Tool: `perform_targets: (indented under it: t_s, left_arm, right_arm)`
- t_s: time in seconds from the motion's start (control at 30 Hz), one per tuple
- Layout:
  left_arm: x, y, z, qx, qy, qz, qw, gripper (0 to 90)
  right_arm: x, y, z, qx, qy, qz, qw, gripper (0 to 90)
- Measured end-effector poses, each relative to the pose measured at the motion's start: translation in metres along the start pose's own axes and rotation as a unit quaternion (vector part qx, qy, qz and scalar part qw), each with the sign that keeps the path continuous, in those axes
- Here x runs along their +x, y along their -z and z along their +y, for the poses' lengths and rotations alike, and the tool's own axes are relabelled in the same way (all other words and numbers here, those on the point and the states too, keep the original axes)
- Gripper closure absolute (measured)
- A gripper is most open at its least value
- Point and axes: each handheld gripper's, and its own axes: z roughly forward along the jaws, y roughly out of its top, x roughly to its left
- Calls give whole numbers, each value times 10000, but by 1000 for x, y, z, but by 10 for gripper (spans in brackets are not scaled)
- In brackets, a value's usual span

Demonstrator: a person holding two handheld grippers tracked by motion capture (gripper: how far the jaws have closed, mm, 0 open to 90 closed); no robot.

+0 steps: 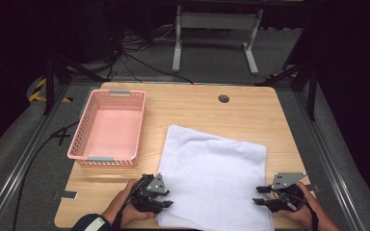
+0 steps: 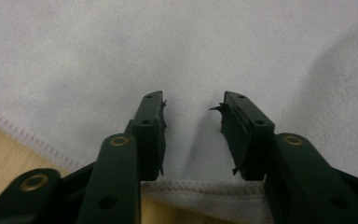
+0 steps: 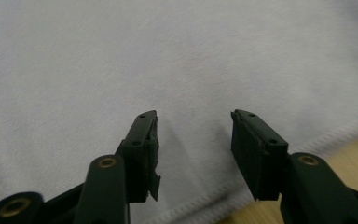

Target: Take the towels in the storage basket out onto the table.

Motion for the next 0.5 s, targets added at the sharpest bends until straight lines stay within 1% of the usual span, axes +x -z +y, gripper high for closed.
perform_targets:
  t_s: [0.03, 0.07, 0.1, 0.13, 0.17, 0.2, 0.23, 0.27, 0.3, 0.33, 0.37, 0.4, 0.43, 0.47, 0.5]
  left_arm:
    - [0, 2, 6, -106, -4, 177, 9998, 468]
    - [3, 3, 13, -251, 27, 291, 9993, 446]
    - [6, 4, 19, -325, 64, 320, 9989, 446]
    - [16, 3, 40, -552, 63, 537, 9970, 399]
    - [23, 0, 51, -601, 102, 647, 9960, 385]
    - [31, -3, 62, -670, 109, 705, 9952, 380]
    - [39, -8, 72, -690, 108, 790, 9944, 378]
    - [47, -12, 82, -626, 36, 948, 9935, 382]
    - [57, -17, 91, -574, 83, 1067, 9926, 393]
    - [64, -20, 97, -604, 194, 1032, 9926, 389]
    - [77, -26, 104, -646, 287, 1030, 9922, 389]
    - [87, -30, 109, -668, 375, 1229, 9895, 406]
    - [101, -35, 112, -776, 638, 1153, 9882, 406]
    - [101, -35, 112, -776, 638, 1153, 9882, 398]
    - [110, -38, 114, -816, 746, 1143, 9873, 398]
  right_arm:
    - [-3, 5, 2, -131, -110, -120, 9998, 500]
    - [-17, 22, 13, -631, -477, -606, 9950, 519]
    - [-17, 22, 13, -631, -477, -606, 9950, 519]
    - [-35, 35, 28, -965, -745, -1128, 9861, 535]
    - [-43, 39, 34, -1023, -824, -1266, 9832, 538]
    - [-54, 41, 42, -1059, -911, -1411, 9801, 543]
    - [-65, 41, 49, -1059, -949, -1641, 9761, 543]
    - [-76, 39, 55, -1089, -1088, -1820, 9712, 559]
    - [-87, 35, 61, -1013, -1222, -1731, 9720, 550]
    - [-96, 29, 66, -881, -1218, -1723, 9735, 541]
    - [-101, 23, 70, -819, -1195, -1815, 9727, 563]
    - [-109, 13, 74, -666, -1155, -1829, 9740, 566]
    - [-114, 4, 75, -542, -1194, -1834, 9743, 555]
    - [-114, 4, 75, -542, -1194, -1834, 9743, 555]
    - [-120, -5, 75, -482, -1268, -1810, 9741, 566]
